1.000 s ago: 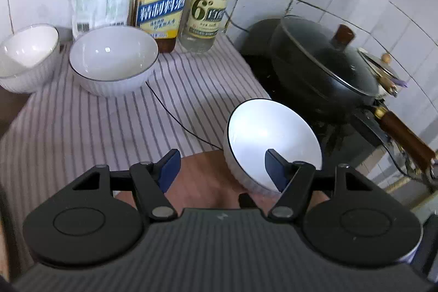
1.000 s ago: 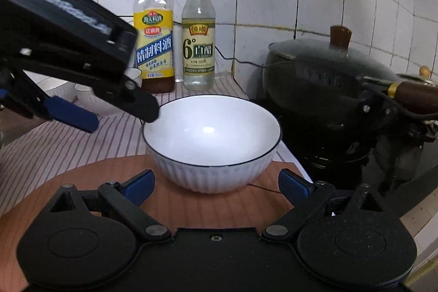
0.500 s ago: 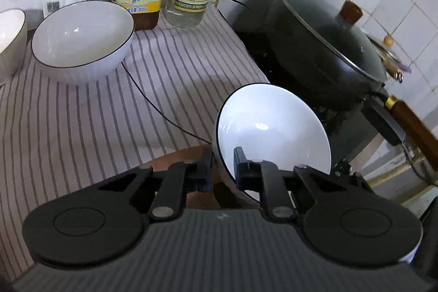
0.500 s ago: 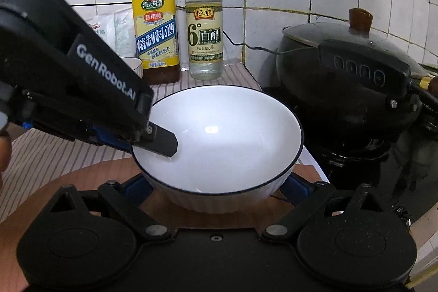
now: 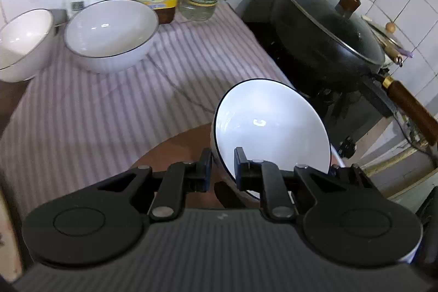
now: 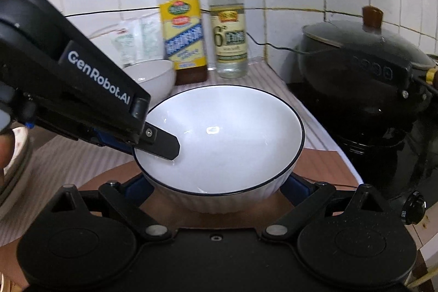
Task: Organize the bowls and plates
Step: 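Lift the white bowl and lower it onto the cloth beside the plate stack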
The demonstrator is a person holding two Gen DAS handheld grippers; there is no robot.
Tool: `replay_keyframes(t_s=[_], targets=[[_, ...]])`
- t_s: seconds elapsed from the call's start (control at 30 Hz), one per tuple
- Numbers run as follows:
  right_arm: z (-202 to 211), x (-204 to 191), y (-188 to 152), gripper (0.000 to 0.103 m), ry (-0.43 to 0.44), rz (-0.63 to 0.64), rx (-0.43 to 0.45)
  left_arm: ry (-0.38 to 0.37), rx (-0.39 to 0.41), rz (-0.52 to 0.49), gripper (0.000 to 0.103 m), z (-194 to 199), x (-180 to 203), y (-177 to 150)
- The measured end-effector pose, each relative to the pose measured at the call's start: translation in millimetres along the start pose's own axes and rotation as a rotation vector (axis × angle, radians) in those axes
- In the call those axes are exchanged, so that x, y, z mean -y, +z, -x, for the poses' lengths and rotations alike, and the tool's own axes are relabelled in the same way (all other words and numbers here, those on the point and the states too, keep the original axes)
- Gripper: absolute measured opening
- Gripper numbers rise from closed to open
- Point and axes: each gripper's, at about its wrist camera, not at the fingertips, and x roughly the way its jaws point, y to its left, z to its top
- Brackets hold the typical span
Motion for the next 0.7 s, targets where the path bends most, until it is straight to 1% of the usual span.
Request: replay_keyframes(t_s=[0.07, 0.17, 0.3, 0.5, 0.7], targets=[[5, -8, 0, 0.099, 0.013, 0.01, 0.006, 0.011, 0.0, 0.004, 0.015, 9, -3, -3], [14, -21, -2, 0.099, 0.016, 0.026, 0.032, 0.009, 0.029, 0.013, 0.015, 25, -10, -10], [25, -39, -2, 0.099, 0.048, 0.051, 0.043, 0.033, 0.058, 0.025, 0.015, 47, -20, -22], [36, -65, -2, 0.099, 0.098, 0.116, 0.038, 0.048, 0.073, 0.093, 0.016, 73, -41, -39], [38, -78, -5, 0.099, 0.145, 0.174, 0.018, 0.081, 0.068, 0.131, 0.016, 84, -54, -52]])
